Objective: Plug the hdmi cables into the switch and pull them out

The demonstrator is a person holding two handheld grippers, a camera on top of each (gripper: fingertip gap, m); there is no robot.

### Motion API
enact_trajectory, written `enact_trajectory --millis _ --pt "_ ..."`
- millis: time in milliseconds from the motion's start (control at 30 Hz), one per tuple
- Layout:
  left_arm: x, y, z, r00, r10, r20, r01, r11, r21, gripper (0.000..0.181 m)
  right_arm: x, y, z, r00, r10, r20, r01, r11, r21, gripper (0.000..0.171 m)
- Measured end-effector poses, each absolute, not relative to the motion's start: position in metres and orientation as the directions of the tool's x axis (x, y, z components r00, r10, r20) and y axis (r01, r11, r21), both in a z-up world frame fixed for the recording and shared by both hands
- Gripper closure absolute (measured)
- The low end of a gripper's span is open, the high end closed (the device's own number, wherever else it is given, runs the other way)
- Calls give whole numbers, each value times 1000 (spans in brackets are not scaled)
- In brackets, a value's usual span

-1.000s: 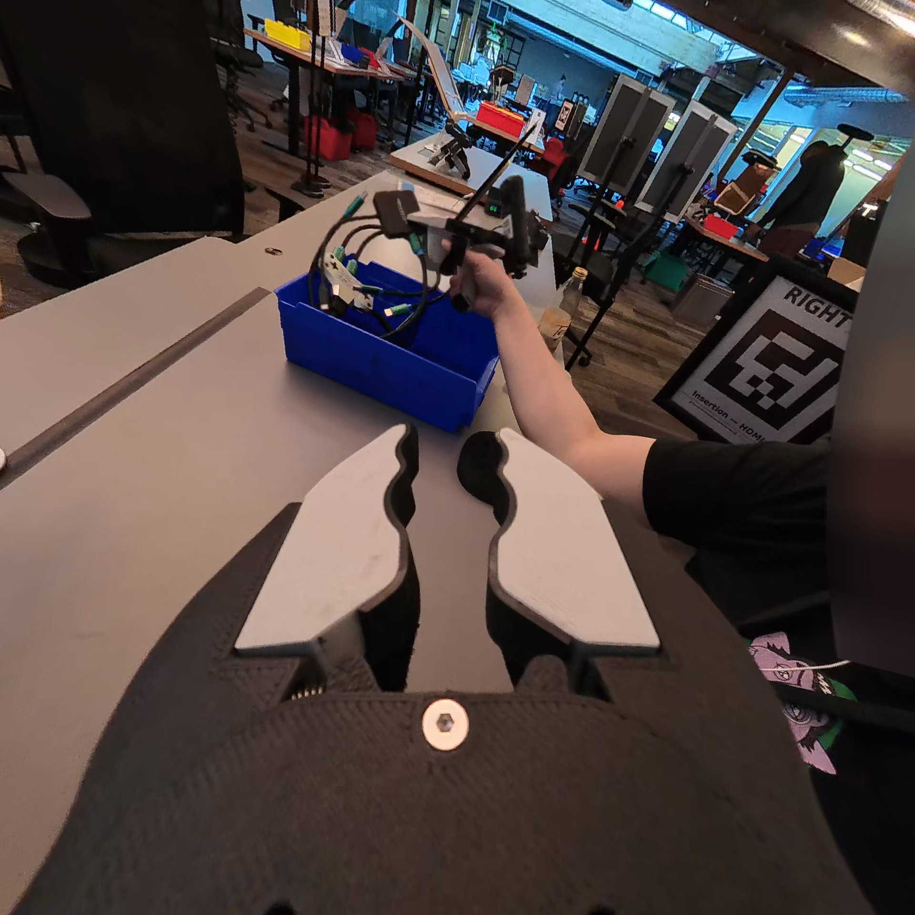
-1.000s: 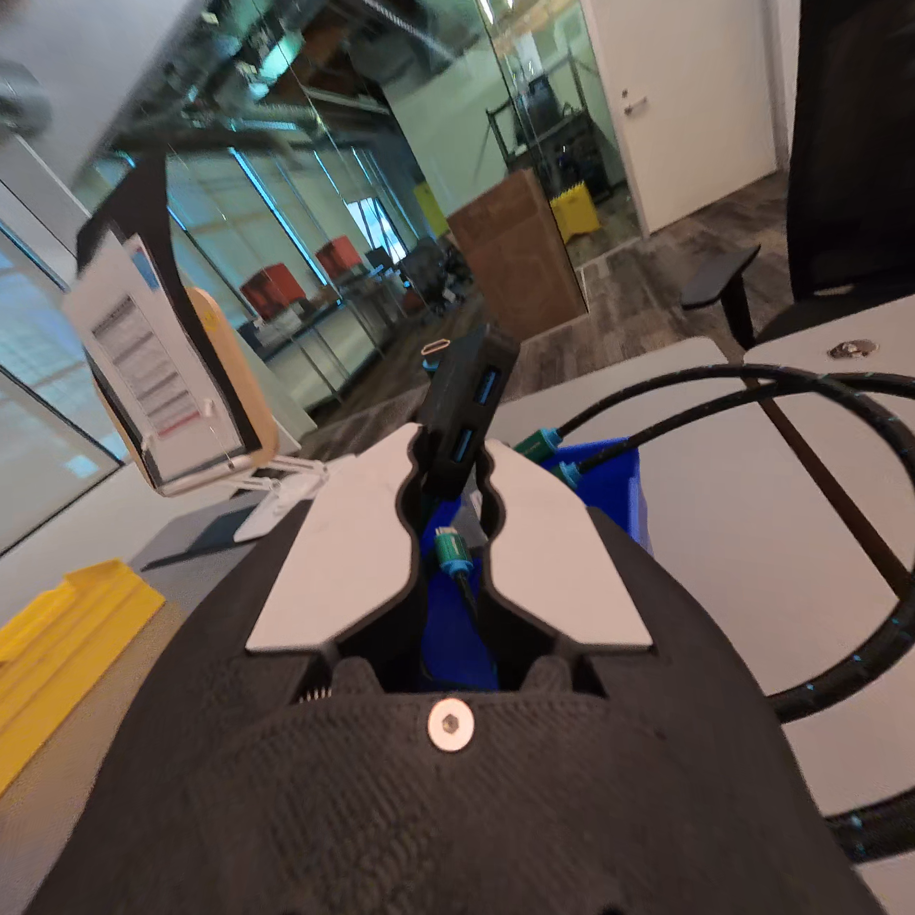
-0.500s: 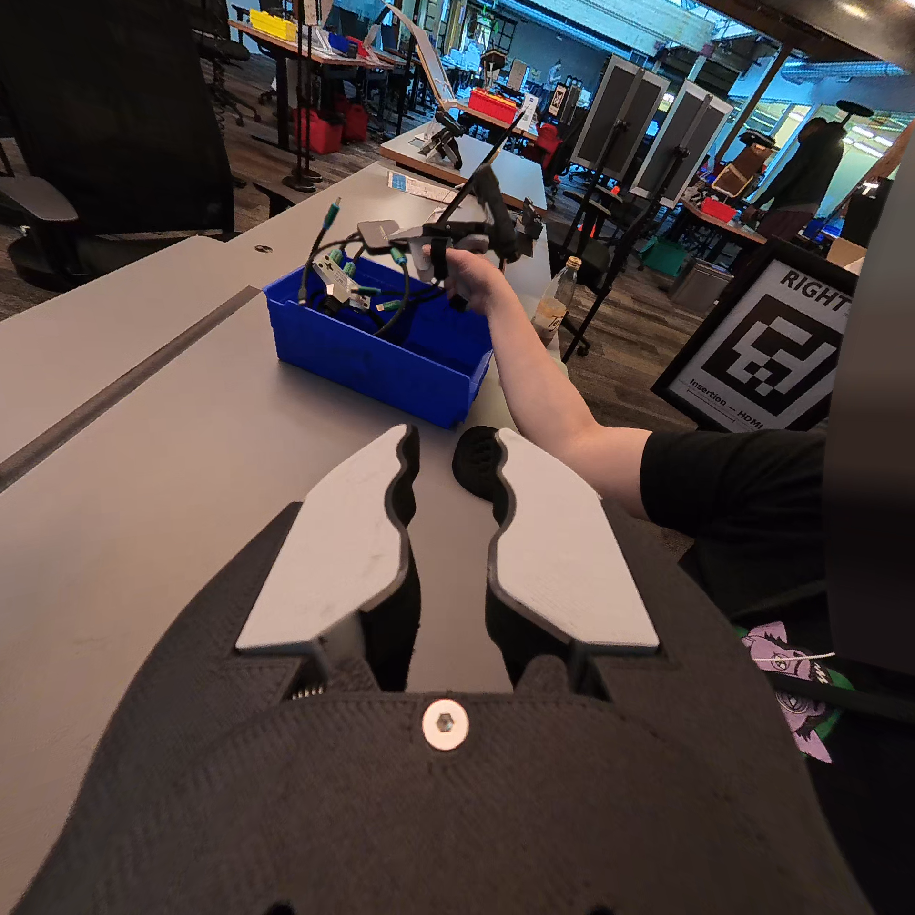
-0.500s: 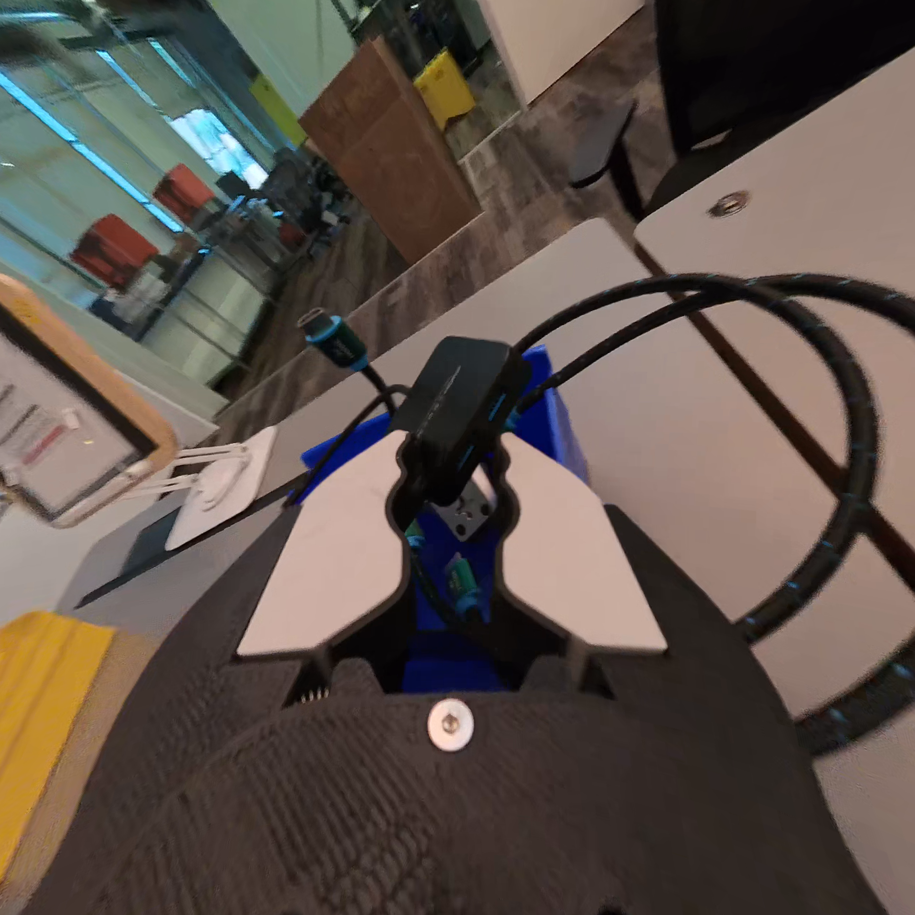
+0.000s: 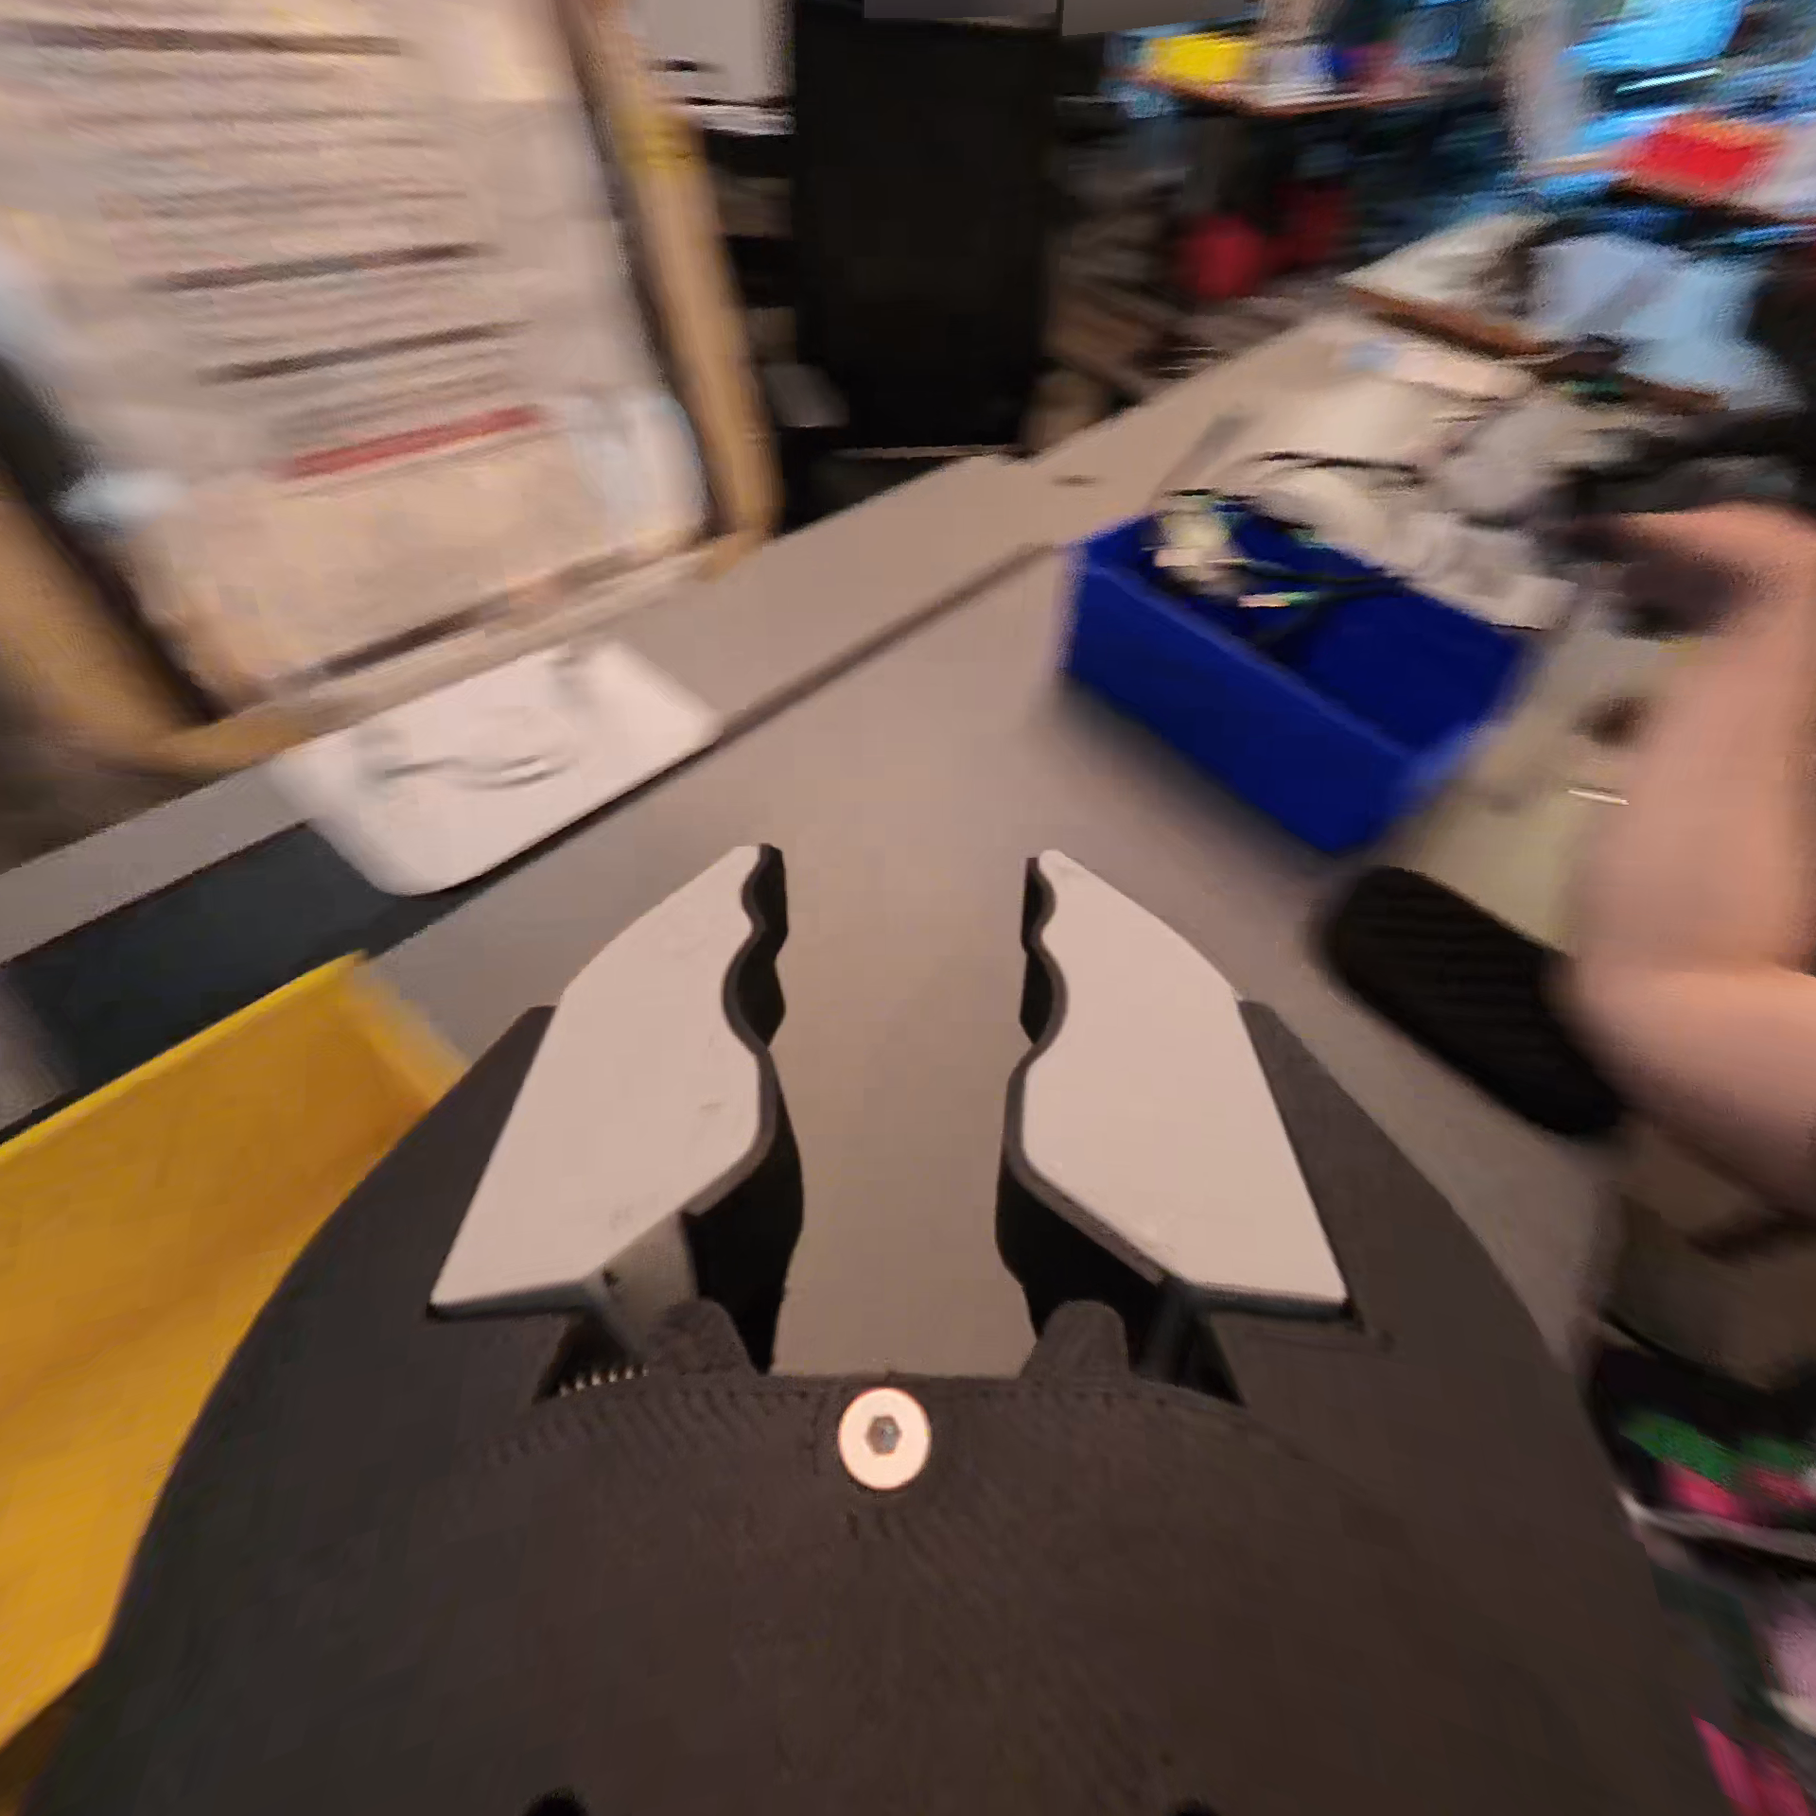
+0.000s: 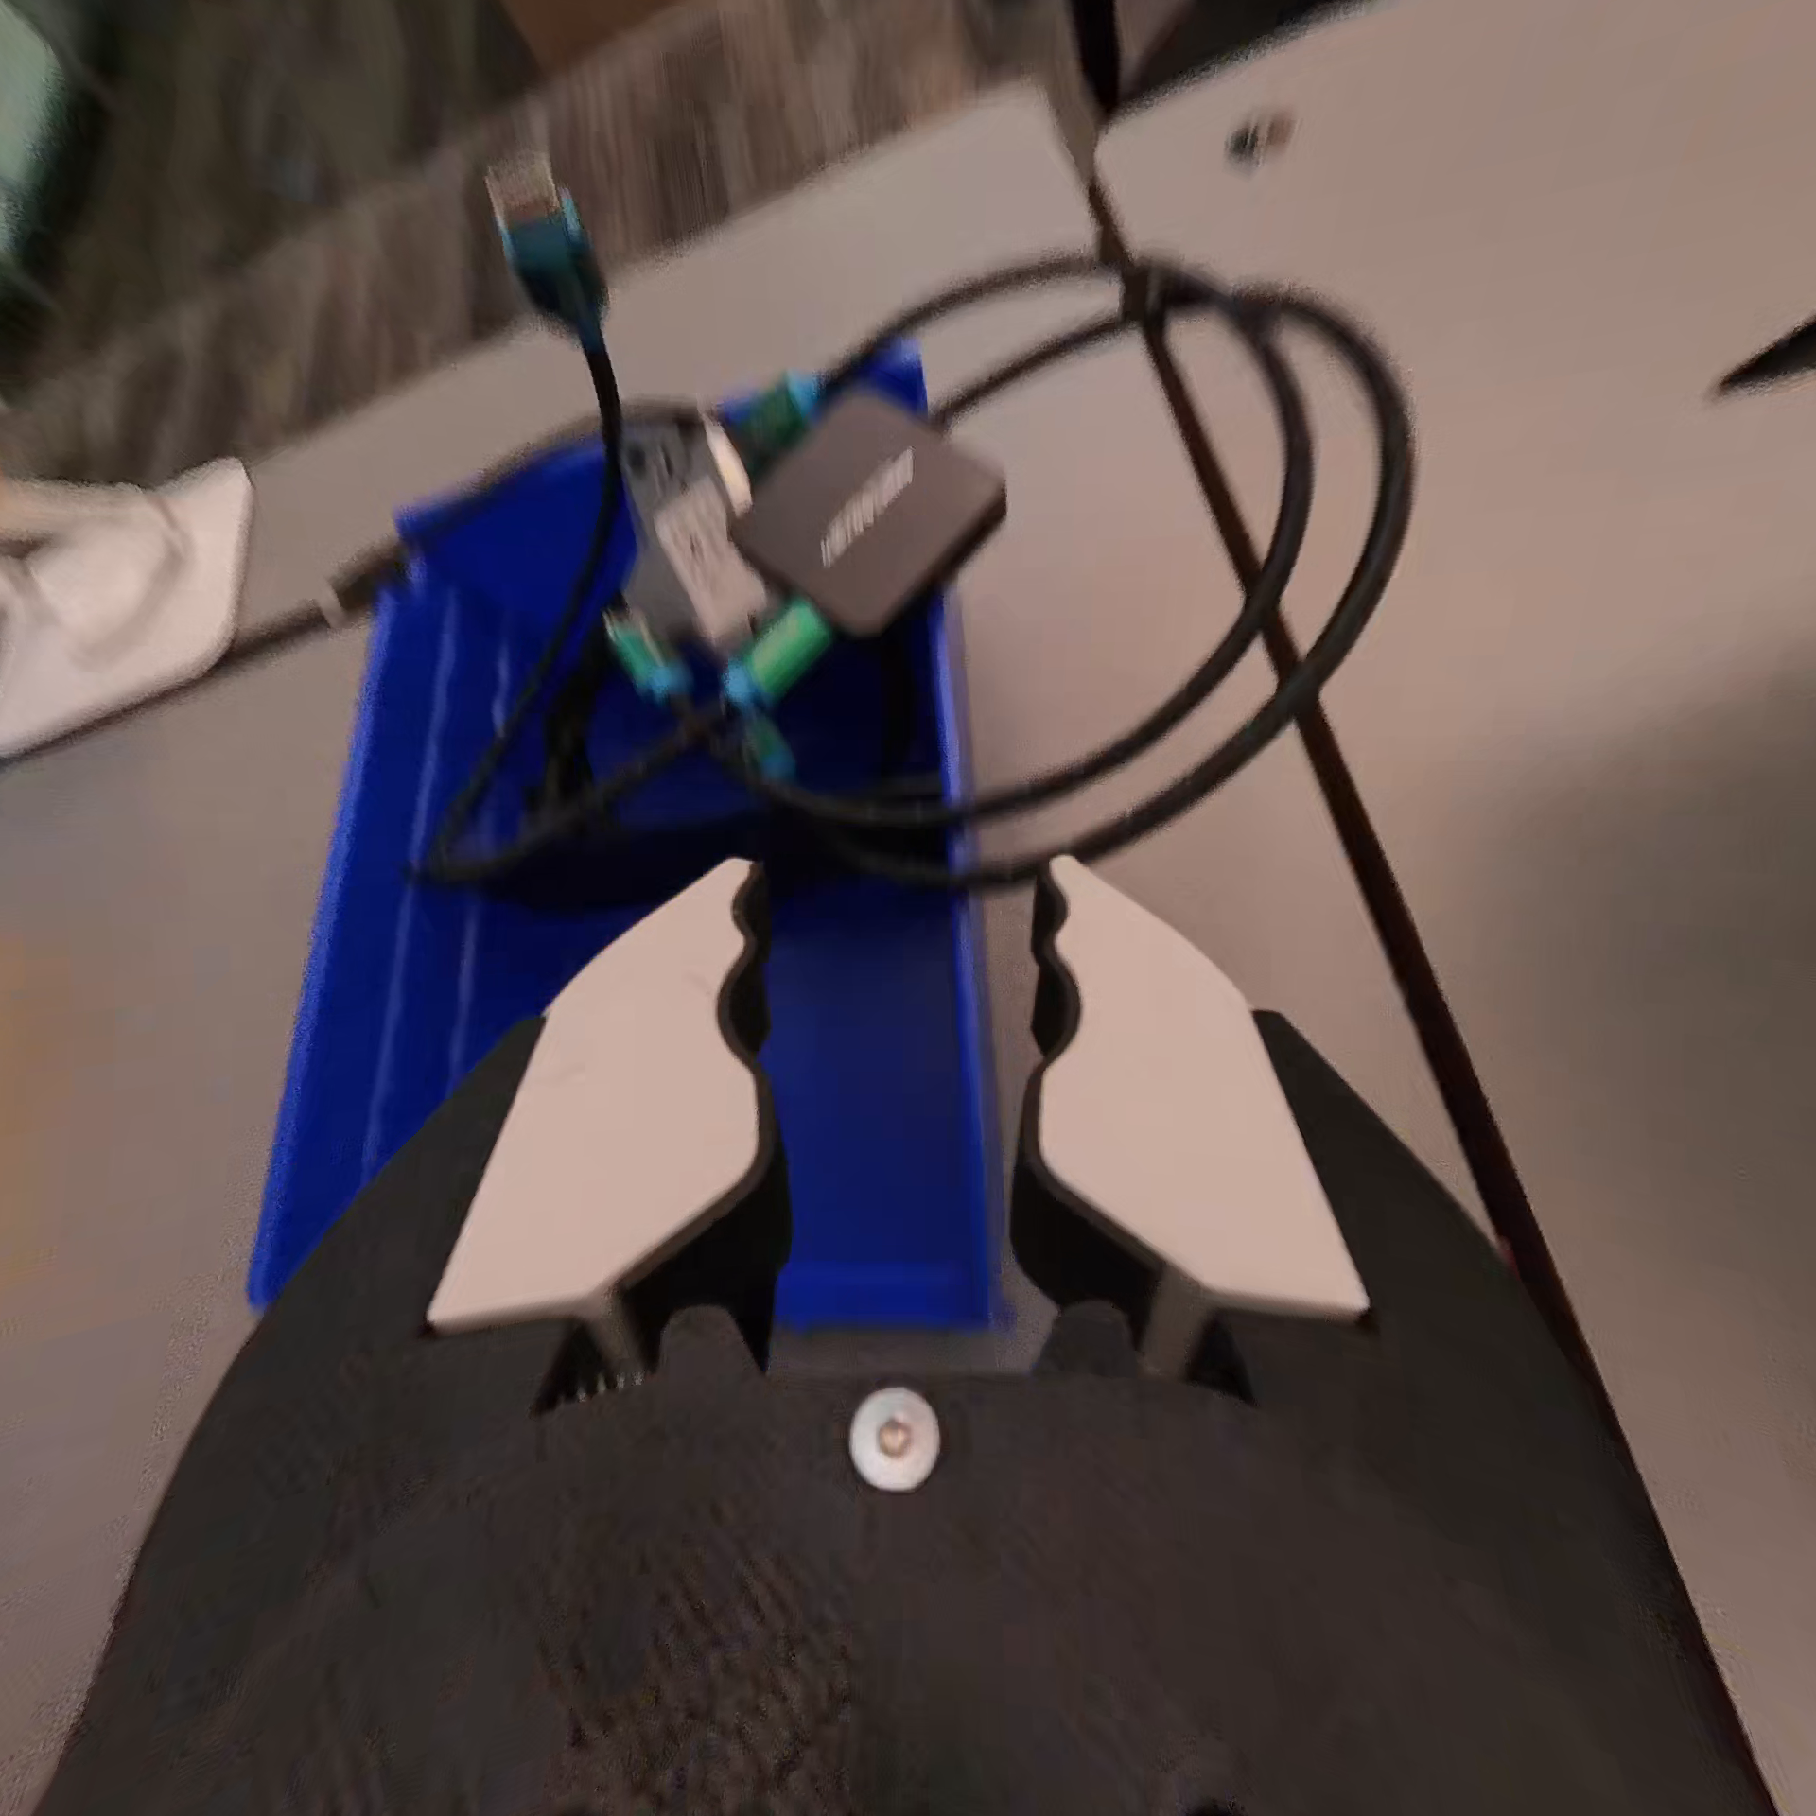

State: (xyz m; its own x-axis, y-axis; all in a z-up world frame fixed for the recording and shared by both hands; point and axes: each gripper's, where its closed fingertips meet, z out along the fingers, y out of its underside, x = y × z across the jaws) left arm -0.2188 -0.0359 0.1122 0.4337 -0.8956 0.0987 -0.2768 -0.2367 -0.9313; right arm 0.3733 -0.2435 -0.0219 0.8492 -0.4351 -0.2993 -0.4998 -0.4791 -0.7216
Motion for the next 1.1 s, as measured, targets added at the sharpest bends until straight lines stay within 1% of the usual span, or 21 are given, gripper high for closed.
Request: enact_trajectory --millis 67,100,167,267,333,367,400,433,533,633,700,833,1000,1067,1100 --pt "-275 2 105 665 -747 17 -288 -278 -916 124 364 -255 -45 863 -433 -262 -493 -599 -631 116" --pt "-304 15 99 744 -669 -7 -288 -311 -906 119 363 -256 -55 868 -433 -244 -485 -634 -602 116" --pt "-355 32 84 841 -540 -13 -269 -398 -877 108 357 -257 -73 880 -408 -244 -473 -699 -537 116" --pt "-416 46 51 912 -409 -4 -240 -528 -815 104 356 -258 -100 893 -405 -195 -449 -777 -441 119" --pt "-449 52 27 944 -330 5 -211 -616 -759 103 355 -258 -113 899 -402 -173 -437 -810 -391 136" --pt "-459 52 12 953 -302 33 -187 -670 -718 102 350 -255 -117 897 -394 -201 -442 -818 -368 148" --pt "-467 51 -2 956 -283 71 -163 -720 -674 103 352 -255 -121 890 -409 -199 -455 -818 -351 151" --pt "-472 49 -16 958 -266 110 -140 -765 -629 103 356 -257 -124 886 -429 -176 -464 -819 -338 163" --pt "-482 46 -52 955 -231 185 -110 -857 -503 105 343 -257 -124 905 -368 -213 -420 -850 -318 163" --pt "-484 45 -76 947 -208 246 -91 -905 -415 117 330 -256 -124 938 -294 -181 -337 -896 -290 162" --pt "-480 43 -87 938 -206 280 -93 -925 -369 126 324 -255 -124 939 -300 -166 -334 -911 -242 163" --pt "-474 39 -103 928 -211 307 -118 -948 -296 146 310 -247 -124 950 -273 -149 -299 -935 -191 163" --pt "-476 38 -117 942 -227 248 -169 -957 -235 154 281 -233 -123 971 -191 -144 -209 -970 -122 163" --pt "-475 35 -119 943 -249 219 -202 -955 -215 161 264 -226 -122 974 -162 -161 -177 -981 -82 163" --pt "-473 31 -120 940 -266 214 -225 -954 -196 168 254 -223 -122 974 -150 -171 -162 -985 -59 165"
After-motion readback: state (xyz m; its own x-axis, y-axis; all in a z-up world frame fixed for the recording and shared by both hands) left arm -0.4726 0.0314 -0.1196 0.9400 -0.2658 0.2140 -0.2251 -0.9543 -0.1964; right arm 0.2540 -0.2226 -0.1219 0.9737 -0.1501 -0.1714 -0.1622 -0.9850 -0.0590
